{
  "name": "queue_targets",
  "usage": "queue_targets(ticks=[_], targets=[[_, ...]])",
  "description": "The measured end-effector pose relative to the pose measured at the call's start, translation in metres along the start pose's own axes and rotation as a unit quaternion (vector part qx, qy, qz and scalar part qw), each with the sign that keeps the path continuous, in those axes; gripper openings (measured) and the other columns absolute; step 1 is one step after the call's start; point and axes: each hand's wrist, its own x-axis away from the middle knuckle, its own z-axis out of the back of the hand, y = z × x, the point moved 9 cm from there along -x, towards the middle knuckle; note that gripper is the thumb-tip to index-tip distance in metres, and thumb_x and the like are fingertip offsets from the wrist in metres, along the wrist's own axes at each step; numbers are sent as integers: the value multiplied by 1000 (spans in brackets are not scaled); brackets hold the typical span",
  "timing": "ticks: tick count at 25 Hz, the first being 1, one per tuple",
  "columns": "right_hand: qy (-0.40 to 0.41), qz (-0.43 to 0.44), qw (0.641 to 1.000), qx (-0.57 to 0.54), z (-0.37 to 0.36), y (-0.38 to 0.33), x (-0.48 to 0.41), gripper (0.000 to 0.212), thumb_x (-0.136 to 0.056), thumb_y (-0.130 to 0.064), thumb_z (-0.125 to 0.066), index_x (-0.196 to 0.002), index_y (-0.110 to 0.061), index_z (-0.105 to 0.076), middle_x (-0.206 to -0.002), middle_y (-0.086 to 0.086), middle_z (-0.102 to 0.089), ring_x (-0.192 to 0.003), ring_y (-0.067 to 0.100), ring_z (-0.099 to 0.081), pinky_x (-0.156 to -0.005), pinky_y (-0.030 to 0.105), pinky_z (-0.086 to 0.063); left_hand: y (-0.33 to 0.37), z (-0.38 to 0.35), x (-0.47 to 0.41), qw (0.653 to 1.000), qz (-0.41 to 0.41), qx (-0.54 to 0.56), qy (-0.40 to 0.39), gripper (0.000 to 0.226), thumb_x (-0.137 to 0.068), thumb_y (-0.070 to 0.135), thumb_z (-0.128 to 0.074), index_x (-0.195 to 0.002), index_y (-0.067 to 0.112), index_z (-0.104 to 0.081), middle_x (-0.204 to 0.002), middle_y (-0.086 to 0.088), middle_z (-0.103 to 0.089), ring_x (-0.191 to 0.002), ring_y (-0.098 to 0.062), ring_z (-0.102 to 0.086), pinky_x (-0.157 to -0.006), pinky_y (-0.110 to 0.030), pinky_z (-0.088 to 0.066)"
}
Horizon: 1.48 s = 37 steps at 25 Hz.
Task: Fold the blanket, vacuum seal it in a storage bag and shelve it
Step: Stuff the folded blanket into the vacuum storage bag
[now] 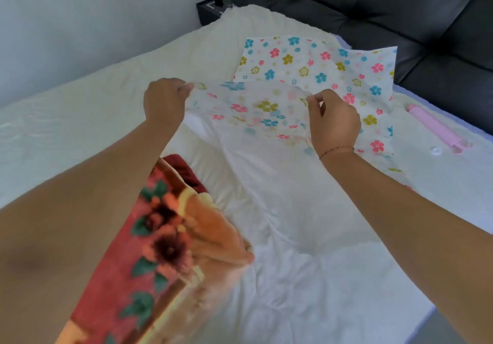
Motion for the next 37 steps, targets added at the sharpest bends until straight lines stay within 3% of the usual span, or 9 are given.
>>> queue_targets(ticks=[7,11,15,20,23,28,30,33,37], targets=[[102,26,994,-19,21,-44,-15,29,-98,-34,-47,-91,-13,-66,-60,1,-53,-54,16,-47,-51,27,-35,-4,27,-40,989,-126,35,71,34,-99,29,-45,-111,10,-70,-105,-14,-71,-94,-34,-65,-78,-37,-45],[18,86,995,49,-48,-42,7,25,-97,-32,-51,-94,-13,-66,-64,7,-65,-55,25,-58,-52,25,-35,-63,-63,-31,980,-81,-51,-172,37,-102,25,-39,-130,9,-58,-121,-20,-63,-110,-37,-59,-95,-42,-42],[-154,11,983,97,-110,-15,36,29,-99,-39,-46,-112,-18,-61,-85,6,-68,-80,26,-63,-61,28,-38,-99,-132,10,928,0,-26,-371,40,-103,30,-32,-132,10,-51,-120,-15,-63,-88,-29,-66,-92,-33,-41],[-139,-74,988,-4,-117,-9,70,39,-86,-42,-66,-116,-18,-62,-87,-4,-58,-78,15,-55,-70,29,-45,-133,-134,7,944,56,15,-326,50,-99,37,-44,-143,15,-39,-138,-8,-52,-84,-28,-66,-89,-30,-40],[-114,-36,991,-56,-120,-33,113,49,-78,-41,-74,-118,-17,-62,-104,1,-59,-97,20,-57,-90,41,-48,-156,-134,19,934,88,55,-342,72,-91,46,-57,-149,16,-27,-147,-3,-40,-110,-27,-58,-97,-33,-36],[-92,-152,966,-188,-113,-39,229,69,-75,-39,-76,-134,-20,-46,-132,-4,-42,-128,8,-36,-107,18,-26,-204,-95,57,934,122,117,-316,104,-69,71,-62,-151,22,-21,-155,1,-27,-140,-19,-31,-115,-36,-23],[-88,-281,929,-224,-114,-24,293,99,-61,-54,-80,-142,-23,-33,-143,-3,-31,-137,9,-27,-112,22,-24,-249,-66,85,938,164,104,-288,118,-55,83,-52,-151,23,-21,-156,-1,-26,-142,-21,-28,-117,-38,-19],[-157,-513,790,-297,-153,2,395,156,-21,-86,-69,-151,-20,-14,-154,0,-18,-143,17,-23,-115,40,-27,-338,-24,146,918,278,101,-266,121,-52,92,-53,-150,27,-23,-155,-3,-28,-140,-27,-31,-115,-44,-22],[-252,-562,623,-482,-212,-16,457,133,-28,-69,-86,-141,-20,-38,-137,3,-56,-125,18,-53,-107,40,-41,-448,-10,228,874,349,83,-328,107,-52,94,-51,-140,34,-41,-144,-5,-46,-127,-30,-46,-107,-50,-33]])
